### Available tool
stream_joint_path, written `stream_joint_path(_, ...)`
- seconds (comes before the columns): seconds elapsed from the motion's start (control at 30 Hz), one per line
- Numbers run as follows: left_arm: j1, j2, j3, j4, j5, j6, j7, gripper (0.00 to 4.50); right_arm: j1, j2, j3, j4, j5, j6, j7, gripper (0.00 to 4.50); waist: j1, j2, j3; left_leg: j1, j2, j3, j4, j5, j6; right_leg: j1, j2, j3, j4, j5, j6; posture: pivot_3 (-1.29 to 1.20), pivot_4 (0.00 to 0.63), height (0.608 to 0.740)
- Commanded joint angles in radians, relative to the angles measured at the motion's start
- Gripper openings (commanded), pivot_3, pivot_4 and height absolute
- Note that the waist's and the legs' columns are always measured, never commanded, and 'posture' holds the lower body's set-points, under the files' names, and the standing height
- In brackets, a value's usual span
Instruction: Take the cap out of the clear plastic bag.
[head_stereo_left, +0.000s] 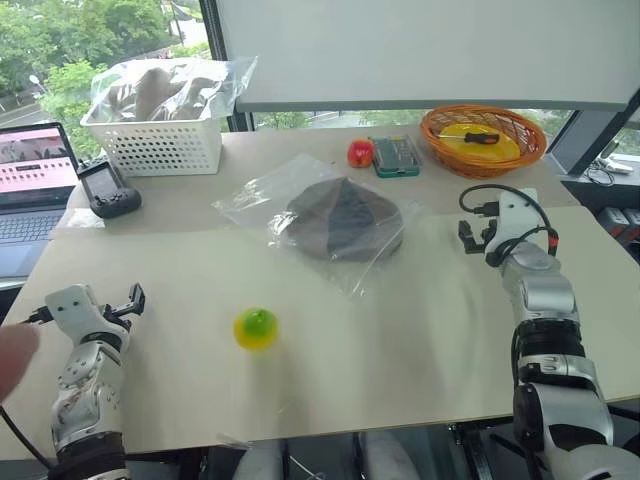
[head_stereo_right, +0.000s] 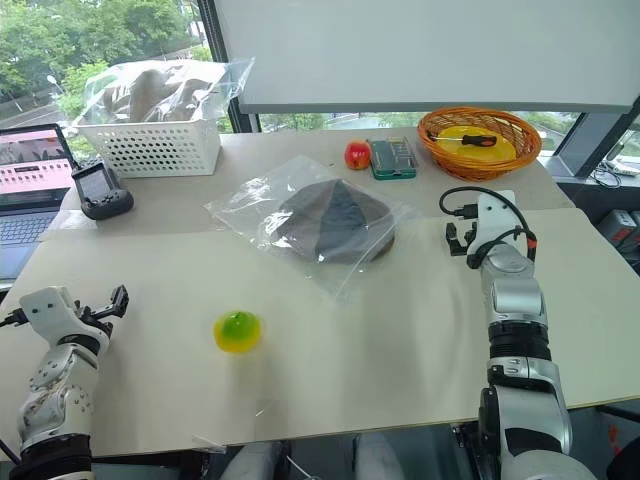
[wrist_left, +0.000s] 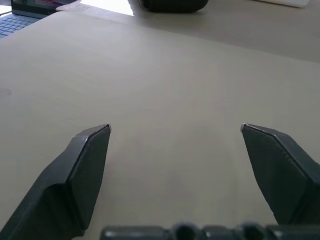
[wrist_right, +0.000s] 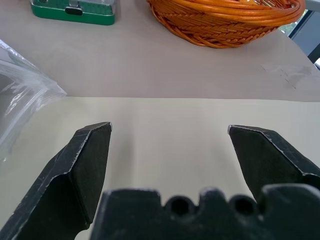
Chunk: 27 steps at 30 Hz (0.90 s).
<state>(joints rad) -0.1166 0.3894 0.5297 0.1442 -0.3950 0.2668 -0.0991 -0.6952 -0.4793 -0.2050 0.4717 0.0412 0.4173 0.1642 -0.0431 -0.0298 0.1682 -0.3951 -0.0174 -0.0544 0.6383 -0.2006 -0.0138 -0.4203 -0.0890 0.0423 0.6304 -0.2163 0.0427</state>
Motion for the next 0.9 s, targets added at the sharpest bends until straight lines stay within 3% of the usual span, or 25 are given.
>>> stream_joint_path(0.03,-0.004,0.006,-0.003,-0.034,0.002,0.001,-0.005,4.50,0.001,-0.020,0.004,-0.051,-0.014,-0.007,-0.010,4.43,0.000,0.000,0.000,0.000,0.000,0.000,0.000,0.000,0.000,0.000,0.000,0.000,0.000,0.000,0.000,0.00,0.150,0.736)
stream_joint_path(0.3,-0.032,0.037,-0.071,-0.101,-0.033,0.010,-0.138,4.50,0.002,-0.063,0.026,-0.100,-0.036,0.006,0.022,4.43,0.001,0.000,0.000,0.000,0.000,0.000,0.000,0.000,0.000,0.000,0.000,0.000,0.000,0.000,0.000,0.00,0.150,0.736)
stream_joint_path(0.5,-0.022,0.073,-0.098,-0.161,-0.040,0.047,-0.203,4.50,0.000,-0.111,0.036,-0.178,-0.001,0.060,0.126,4.43,-0.002,0.000,0.000,-0.001,0.000,0.000,0.000,0.000,0.000,-0.001,0.000,0.000,0.000,0.000,0.000,0.00,0.150,0.736)
stream_joint_path(0.6,-0.009,0.080,-0.105,-0.218,-0.056,0.076,-0.223,4.50,0.006,-0.135,0.044,-0.261,0.044,0.113,0.222,4.43,-0.002,0.000,0.000,-0.001,0.000,0.000,0.000,0.000,0.000,-0.001,0.000,0.000,-0.001,0.000,0.000,0.00,0.150,0.736)
stream_joint_path(0.77,0.051,0.134,-0.095,-0.354,-0.112,0.152,-0.301,4.50,0.030,-0.234,0.079,-0.570,0.286,0.319,0.558,4.43,-0.003,0.000,0.000,-0.003,0.001,-0.001,0.000,0.000,0.001,-0.002,0.001,0.000,-0.001,0.000,0.000,0.00,0.150,0.736)
stream_joint_path(0.9,0.103,0.201,-0.100,-0.436,-0.154,0.205,-0.384,4.50,0.028,-0.280,0.090,-0.650,0.391,0.411,0.662,4.43,0.001,0.000,0.000,-0.002,0.001,-0.001,0.000,-0.001,0.001,-0.001,0.000,-0.001,-0.002,-0.001,0.002,0.00,0.150,0.736)
